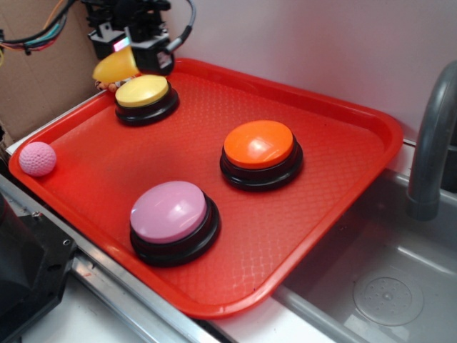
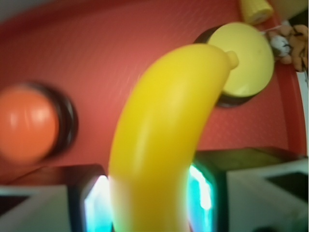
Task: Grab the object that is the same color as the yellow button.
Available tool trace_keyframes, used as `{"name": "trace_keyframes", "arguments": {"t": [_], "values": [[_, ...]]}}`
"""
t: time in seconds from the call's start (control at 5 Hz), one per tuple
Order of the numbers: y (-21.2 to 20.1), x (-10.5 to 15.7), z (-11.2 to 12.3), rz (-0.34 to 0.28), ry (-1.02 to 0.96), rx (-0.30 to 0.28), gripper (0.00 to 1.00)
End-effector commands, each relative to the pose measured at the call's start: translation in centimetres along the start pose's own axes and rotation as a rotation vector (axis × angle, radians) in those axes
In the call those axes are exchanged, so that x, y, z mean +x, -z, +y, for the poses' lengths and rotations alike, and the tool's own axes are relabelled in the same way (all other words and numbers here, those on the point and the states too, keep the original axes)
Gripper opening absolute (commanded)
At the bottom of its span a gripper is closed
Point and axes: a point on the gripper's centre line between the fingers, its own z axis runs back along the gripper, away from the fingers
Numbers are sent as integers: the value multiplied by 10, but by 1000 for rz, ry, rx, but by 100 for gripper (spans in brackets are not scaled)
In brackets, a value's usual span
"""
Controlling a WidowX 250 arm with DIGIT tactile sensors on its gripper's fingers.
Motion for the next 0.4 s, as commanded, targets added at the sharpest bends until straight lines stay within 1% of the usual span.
{"name": "trace_keyframes", "arguments": {"t": [0.0, 0.2], "values": [[-15, -17, 18, -61, 144, 0, 0], [-7, -19, 24, 21, 86, -24, 0]]}}
